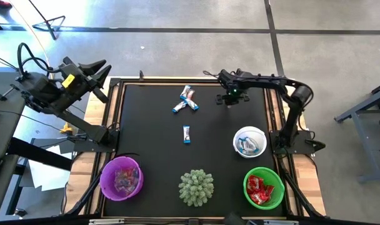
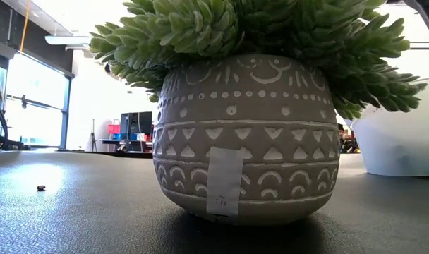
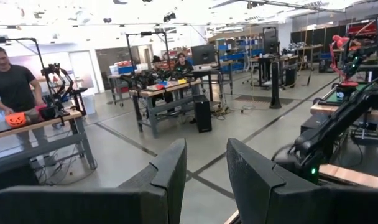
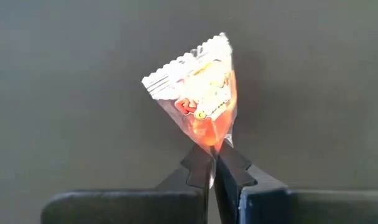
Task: Sort candy
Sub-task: Put the transparent candy wrapper into the purple bucket
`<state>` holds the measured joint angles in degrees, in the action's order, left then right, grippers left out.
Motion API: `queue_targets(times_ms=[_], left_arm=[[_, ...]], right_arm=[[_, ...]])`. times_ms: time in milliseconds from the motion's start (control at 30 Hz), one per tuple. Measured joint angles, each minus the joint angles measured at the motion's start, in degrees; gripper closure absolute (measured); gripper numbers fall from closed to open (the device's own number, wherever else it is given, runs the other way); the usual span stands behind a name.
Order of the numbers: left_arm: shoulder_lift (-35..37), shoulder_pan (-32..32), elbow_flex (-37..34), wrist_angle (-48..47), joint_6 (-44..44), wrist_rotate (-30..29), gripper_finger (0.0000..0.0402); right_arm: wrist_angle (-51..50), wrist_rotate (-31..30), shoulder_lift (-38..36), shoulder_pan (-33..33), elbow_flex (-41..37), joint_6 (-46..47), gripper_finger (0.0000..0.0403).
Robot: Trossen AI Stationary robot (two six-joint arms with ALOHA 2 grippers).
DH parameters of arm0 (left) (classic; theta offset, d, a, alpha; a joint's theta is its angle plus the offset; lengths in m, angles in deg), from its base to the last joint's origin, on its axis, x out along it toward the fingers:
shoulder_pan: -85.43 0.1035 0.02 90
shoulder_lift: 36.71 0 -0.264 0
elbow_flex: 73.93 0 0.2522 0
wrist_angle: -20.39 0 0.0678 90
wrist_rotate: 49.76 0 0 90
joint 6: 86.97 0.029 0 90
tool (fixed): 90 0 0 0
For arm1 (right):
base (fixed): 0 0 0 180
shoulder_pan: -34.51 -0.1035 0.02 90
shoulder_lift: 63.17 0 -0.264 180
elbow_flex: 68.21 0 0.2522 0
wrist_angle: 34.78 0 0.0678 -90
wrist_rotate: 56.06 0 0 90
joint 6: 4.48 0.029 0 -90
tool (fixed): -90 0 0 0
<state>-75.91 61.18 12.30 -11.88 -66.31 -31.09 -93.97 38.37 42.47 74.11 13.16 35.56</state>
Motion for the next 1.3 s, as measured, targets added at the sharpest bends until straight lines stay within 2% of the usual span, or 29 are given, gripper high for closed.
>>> queue_targets(times_ms=[133,333,467,600,667,833,967,1100,1300], left_arm=[[0.0,0.0,0.0,-4.6,-2.9,0.1,0.0298],[0.0,0.0,0.0,-13.7,-13.2,2.6,0.0298],[0.0,0.0,0.0,-16.2,-16.0,10.2,0.0298],[-0.5,0.0,-0.8,-16.3,-14.0,20.0,0.0298],[-0.9,0.0,-1.3,-15.5,-12.9,23.0,0.0298],[-2.6,0.0,-1.7,-13.1,-14.2,22.2,0.0298],[-4.7,0.0,-1.6,-6.1,-15.5,22.1,0.0298],[-7.9,0.0,-1.6,-0.5,-15.5,21.6,0.0298],[-14.3,0.0,-1.7,8.6,-17.8,15.1,0.0298]], right_arm=[[1.1,0.1,-4.5,-0.9,0.2,1.0,0.0401],[9.1,0.1,-13.7,-4.9,0.2,2.1,0.0402],[17.8,-0.6,-19.4,-8.6,0.2,2.9,0.0402],[27.6,-3.7,-23.3,-13.7,0.2,3.0,0.0402],[33.2,-5.3,-24.5,-16.5,0.2,2.1,0.0402],[47.5,-8.8,-25.5,-24.0,0.3,-1.5,0.0402],[55.3,-9.1,-25.5,-29.4,0.3,-5.2,0.0402],[59.0,-9.2,-25.4,-33.9,0.3,-9.5,0.0402],[60.2,-9.2,-26.6,-37.5,0.3,-13.5,0.0402]])
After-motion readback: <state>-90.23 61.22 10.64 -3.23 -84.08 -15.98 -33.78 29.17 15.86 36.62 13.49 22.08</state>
